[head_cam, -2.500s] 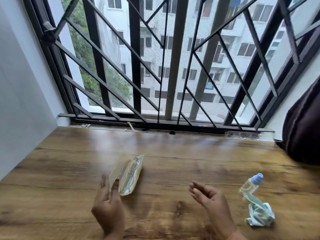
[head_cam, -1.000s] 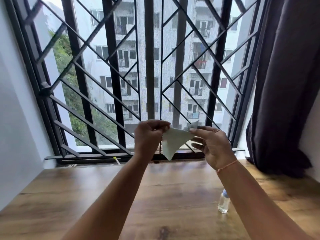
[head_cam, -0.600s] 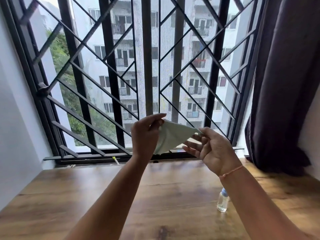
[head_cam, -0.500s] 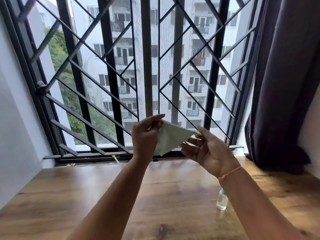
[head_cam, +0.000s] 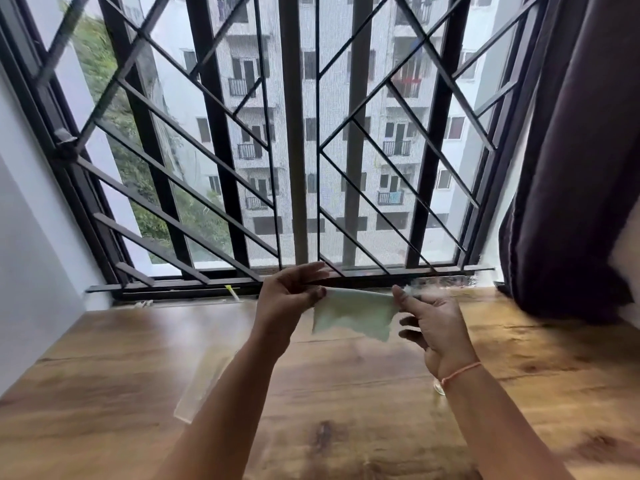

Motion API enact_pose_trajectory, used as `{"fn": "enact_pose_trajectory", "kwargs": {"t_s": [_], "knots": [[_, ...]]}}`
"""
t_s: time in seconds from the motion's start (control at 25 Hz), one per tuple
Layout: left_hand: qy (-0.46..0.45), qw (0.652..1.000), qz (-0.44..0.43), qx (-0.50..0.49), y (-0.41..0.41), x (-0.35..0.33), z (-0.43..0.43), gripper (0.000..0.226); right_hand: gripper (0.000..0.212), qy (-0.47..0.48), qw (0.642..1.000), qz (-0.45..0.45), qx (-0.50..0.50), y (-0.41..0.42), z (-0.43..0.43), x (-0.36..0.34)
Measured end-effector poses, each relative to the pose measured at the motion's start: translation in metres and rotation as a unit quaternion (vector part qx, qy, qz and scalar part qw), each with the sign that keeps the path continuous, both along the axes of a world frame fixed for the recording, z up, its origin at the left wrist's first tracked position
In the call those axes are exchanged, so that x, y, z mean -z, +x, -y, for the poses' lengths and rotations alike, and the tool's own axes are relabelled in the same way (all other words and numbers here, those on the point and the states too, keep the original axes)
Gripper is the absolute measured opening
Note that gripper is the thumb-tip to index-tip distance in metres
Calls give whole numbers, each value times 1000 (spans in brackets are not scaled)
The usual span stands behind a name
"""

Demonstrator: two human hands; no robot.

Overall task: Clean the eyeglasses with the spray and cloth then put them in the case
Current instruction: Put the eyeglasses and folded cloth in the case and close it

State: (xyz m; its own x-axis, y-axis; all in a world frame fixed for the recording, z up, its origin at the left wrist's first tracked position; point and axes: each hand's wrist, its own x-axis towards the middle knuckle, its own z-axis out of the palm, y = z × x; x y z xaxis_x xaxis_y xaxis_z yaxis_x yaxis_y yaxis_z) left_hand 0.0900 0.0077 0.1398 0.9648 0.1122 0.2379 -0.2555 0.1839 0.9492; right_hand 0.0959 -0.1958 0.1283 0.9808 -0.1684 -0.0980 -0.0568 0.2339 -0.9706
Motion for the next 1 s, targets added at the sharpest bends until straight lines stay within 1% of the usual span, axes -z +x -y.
{"fn": "enact_pose_trajectory", "kwargs": {"t_s": [0.08,0.16,0.24,0.28,0.36,0.44,0.52,0.64,0.8,0.92,1.0], "knots": [[-21,1000,-3,12,0,3,2,39,25,82,994,-62,-38,1,2,5],[-45,999,-20,11,-1,7,7,36,18,152,976,-126,-96,0,2,7],[-43,998,-34,-25,0,11,11,31,15,165,967,-137,-139,-1,4,8],[-37,997,-39,-48,1,12,11,29,17,165,965,-133,-155,-1,5,8],[-36,995,-52,-76,1,15,11,26,29,165,966,-121,-156,-1,6,11],[-34,993,-63,-91,-1,16,11,25,43,131,978,-108,-121,2,7,16],[-25,992,-68,-107,-4,19,11,26,49,60,991,-82,-83,4,5,22],[-14,989,-73,-125,-8,23,12,27,36,2,998,-37,-46,5,4,30],[-2,982,-80,-169,-9,32,10,28,25,2,999,-28,-42,8,8,34],[21,980,-82,-182,-10,36,10,31,23,-16,998,-4,-53,12,14,36],[57,976,-73,-197,-10,38,10,34,26,-73,995,37,-52,16,17,35]]}}
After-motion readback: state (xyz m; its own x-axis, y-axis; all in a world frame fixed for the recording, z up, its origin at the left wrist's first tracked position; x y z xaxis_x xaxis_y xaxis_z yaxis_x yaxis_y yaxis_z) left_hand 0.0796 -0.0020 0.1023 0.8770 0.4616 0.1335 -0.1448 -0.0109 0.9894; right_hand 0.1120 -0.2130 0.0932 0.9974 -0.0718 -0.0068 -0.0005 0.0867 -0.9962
